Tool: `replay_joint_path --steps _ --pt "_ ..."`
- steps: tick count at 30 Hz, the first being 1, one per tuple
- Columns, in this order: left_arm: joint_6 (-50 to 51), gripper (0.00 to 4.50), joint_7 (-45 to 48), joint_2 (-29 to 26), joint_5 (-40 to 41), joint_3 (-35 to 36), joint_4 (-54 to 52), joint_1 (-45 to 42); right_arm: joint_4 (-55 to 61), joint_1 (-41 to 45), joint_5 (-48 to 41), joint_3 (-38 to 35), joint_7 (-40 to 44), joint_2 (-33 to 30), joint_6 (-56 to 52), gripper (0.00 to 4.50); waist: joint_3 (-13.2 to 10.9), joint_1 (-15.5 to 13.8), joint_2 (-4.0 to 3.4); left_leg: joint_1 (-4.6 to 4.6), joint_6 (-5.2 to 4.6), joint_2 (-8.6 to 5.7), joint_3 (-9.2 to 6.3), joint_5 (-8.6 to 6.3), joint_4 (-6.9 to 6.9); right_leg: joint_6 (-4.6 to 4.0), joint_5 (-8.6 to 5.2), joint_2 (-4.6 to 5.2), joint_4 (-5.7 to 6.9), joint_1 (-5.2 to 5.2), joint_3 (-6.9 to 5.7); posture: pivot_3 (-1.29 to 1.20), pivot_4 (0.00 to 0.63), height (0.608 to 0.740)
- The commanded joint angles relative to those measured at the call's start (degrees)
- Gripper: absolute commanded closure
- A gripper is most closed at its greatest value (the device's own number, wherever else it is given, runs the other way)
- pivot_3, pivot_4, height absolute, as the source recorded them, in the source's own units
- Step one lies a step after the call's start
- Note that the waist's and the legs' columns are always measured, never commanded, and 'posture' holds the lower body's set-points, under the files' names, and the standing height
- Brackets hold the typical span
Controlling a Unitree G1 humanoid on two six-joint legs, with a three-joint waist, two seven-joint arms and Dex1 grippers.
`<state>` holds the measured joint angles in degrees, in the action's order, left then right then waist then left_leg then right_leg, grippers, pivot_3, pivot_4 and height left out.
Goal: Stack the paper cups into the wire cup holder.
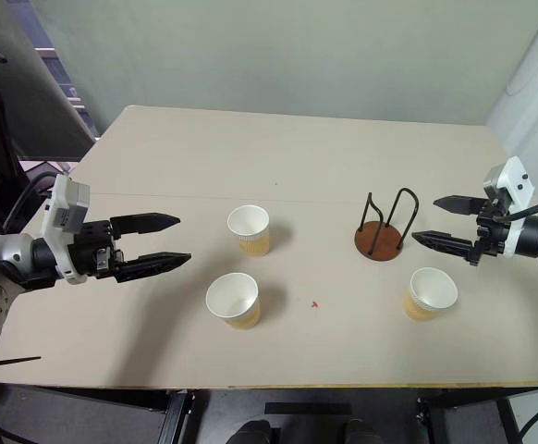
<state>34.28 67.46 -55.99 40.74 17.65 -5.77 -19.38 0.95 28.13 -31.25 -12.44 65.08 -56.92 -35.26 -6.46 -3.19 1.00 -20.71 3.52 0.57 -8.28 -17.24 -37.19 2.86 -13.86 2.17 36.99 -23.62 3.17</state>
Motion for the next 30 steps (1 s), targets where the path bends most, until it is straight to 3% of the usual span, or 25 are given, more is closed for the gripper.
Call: replay_joint_path --steps 1,9,15,18,29,30 --pt "-0.4 0.01 0.3 -0.4 0.1 0.5 -0.6 -1.4 1.4 0.6 -0.4 -1.5 -0.2 -0.7 0.5 0.0 0.0 0.0 0.0 0.0 0.0 0.0 0.0 0.0 0.0 0.0 0.0 0.0 0.0 0.0 0.0 0.0 0.15 0.74" --pt "-0.4 0.01 0.2 -0.3 0.2 0.6 -0.7 -1.6 2.3 2.8 -0.6 0.3 -1.1 0.9 0.1 0.0 0.0 0.0 0.0 0.0 0.0 0.0 0.01 0.0 0.0 0.0 0.0 0.0 0.01 0.0 0.0 0.0 0.15 0.74" --pt "-0.6 0.01 -0.3 0.5 0.2 0.0 -1.2 -1.7 1.2 12.0 8.9 10.4 -13.9 9.9 -2.1 0.0 0.0 0.9 -0.01 0.26 0.0 0.1 -0.06 0.0 -0.01 0.01 0.01 0.0 0.02 -0.01 0.04 0.0 0.15 0.74" --pt "-0.6 0.01 -0.5 0.7 0.5 0.7 -1.9 -1.1 3.2 13.9 10.0 13.6 -16.1 12.3 -5.8 0.0 0.0 0.8 -0.01 0.19 0.0 0.12 -0.16 0.0 -0.01 0.02 0.01 -0.01 0.02 -0.09 0.02 0.0 0.15 0.74" --pt "-0.6 0.01 -1.6 1.0 1.1 2.0 -3.6 1.3 -1.9 16.0 15.5 16.5 -21.6 16.3 -8.1 0.0 0.0 0.1 -0.01 -0.28 0.02 0.12 -0.19 0.0 -0.09 0.18 0.11 0.01 0.02 -0.29 -0.06 0.0 0.15 0.74" --pt "-0.7 0.0 -1.7 1.0 1.1 2.1 -3.7 1.4 -2.3 16.1 16.0 16.6 -22.0 16.5 -8.1 0.18 0.0 0.1 -0.01 -0.27 0.03 0.12 -0.2 0.01 -0.09 0.19 0.11 0.01 0.02 -0.29 -0.06 0.0 0.15 0.74"
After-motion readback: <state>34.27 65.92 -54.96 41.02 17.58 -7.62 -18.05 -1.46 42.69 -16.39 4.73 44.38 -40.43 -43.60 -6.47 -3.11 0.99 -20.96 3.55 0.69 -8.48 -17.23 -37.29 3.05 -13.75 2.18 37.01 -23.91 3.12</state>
